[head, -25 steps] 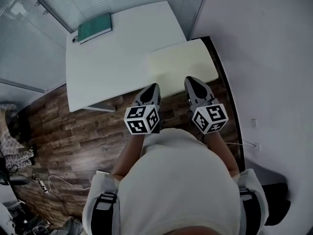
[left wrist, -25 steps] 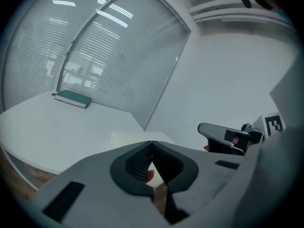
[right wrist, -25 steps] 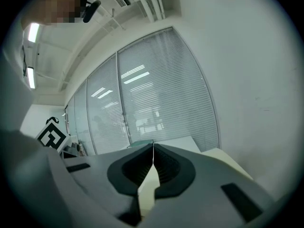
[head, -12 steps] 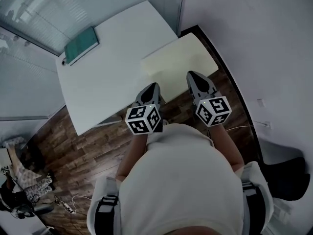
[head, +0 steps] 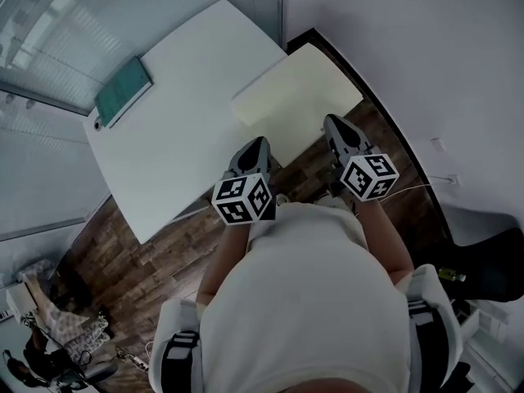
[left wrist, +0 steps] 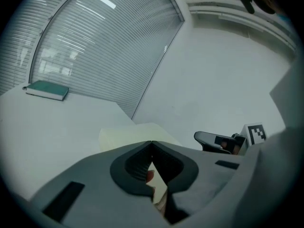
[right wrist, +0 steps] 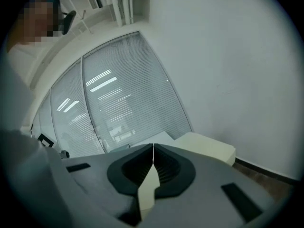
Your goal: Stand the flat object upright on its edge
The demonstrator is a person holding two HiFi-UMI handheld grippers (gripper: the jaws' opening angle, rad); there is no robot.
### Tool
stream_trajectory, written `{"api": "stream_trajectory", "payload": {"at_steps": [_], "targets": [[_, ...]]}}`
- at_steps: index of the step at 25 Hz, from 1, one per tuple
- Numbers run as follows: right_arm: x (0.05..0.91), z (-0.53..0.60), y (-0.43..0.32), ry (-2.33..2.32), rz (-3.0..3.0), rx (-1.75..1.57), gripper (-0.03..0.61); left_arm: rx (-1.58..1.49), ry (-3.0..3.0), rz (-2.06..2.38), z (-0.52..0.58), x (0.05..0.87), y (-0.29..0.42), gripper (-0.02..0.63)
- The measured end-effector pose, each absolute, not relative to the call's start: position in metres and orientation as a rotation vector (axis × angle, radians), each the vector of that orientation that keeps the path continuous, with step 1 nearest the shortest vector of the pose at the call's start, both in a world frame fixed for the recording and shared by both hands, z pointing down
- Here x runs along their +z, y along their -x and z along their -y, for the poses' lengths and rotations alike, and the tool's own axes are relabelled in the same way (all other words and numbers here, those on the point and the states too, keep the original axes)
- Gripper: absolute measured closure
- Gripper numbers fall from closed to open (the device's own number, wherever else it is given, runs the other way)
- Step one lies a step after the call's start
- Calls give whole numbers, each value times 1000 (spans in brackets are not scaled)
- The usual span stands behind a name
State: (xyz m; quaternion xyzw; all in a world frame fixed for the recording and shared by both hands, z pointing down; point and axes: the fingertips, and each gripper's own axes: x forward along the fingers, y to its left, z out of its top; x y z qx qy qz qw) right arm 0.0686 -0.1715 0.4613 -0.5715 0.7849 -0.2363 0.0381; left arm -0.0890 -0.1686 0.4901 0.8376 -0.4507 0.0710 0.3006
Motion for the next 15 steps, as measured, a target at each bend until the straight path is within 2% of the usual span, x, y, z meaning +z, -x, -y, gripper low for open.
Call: {"api": "stream_trajectory", "payload": {"at_steps": [15], "targets": [[516, 166, -99, 1702, -2182, -991, 558, 206, -2178, 1207, 162, 509, 87, 594]]}}
